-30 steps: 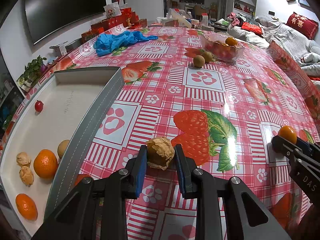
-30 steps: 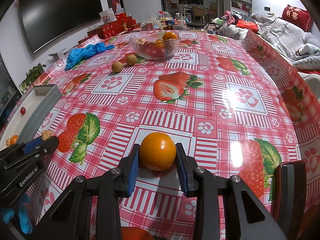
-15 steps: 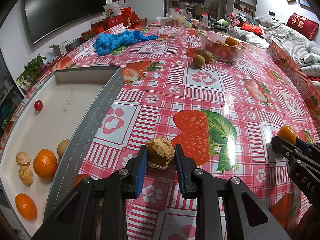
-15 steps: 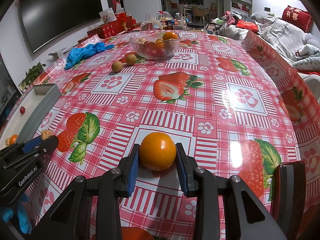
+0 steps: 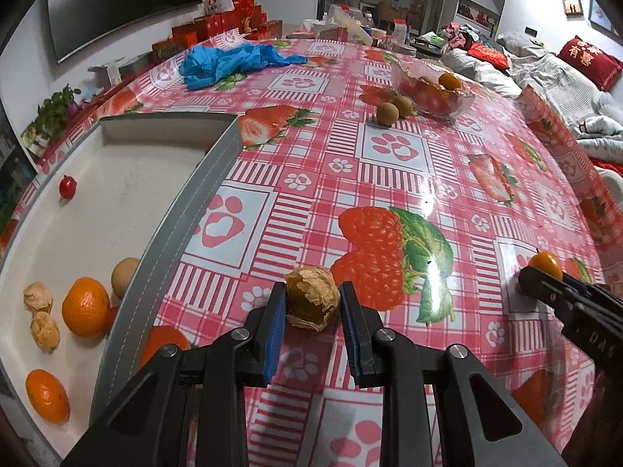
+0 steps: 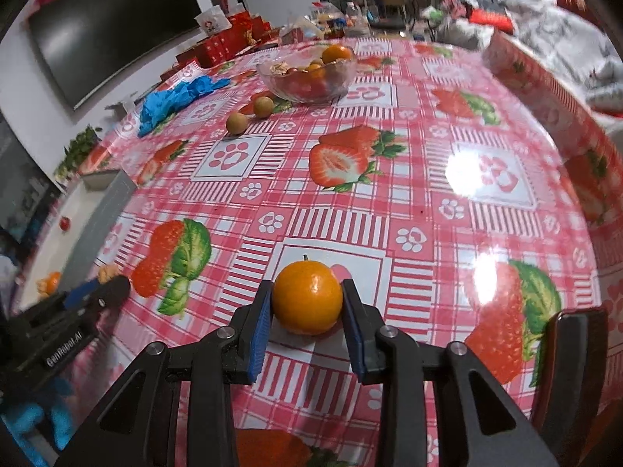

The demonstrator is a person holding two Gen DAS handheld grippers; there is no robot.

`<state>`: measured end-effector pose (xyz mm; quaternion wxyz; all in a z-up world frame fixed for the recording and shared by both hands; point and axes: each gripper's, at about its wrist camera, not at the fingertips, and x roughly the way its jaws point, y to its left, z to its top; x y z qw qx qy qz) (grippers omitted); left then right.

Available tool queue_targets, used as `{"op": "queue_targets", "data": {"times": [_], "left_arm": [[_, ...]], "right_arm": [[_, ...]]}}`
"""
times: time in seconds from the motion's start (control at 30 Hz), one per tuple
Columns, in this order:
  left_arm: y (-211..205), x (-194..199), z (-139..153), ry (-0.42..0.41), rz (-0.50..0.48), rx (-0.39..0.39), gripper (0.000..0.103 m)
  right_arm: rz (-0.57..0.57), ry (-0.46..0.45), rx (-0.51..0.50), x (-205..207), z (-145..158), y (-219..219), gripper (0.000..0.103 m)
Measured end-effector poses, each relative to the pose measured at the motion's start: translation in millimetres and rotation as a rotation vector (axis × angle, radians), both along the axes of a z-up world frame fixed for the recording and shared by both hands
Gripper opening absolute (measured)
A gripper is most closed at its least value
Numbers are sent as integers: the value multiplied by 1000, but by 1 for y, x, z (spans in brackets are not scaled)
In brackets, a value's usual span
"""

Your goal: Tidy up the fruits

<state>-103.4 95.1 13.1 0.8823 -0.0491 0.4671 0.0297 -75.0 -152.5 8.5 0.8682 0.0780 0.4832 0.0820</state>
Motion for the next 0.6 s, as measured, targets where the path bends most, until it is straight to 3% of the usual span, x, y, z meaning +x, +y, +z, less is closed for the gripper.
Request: {"op": "queue_targets", "data": {"times": [0.3,0.6], "left_arm": [[22,-20,37,-52,-31,-25,29],[83,-26,63,-83,53,-3,29]], "right_arm": [[71,3,43,0,26,24,37],[240,23,91,20,51,103,37]]}}
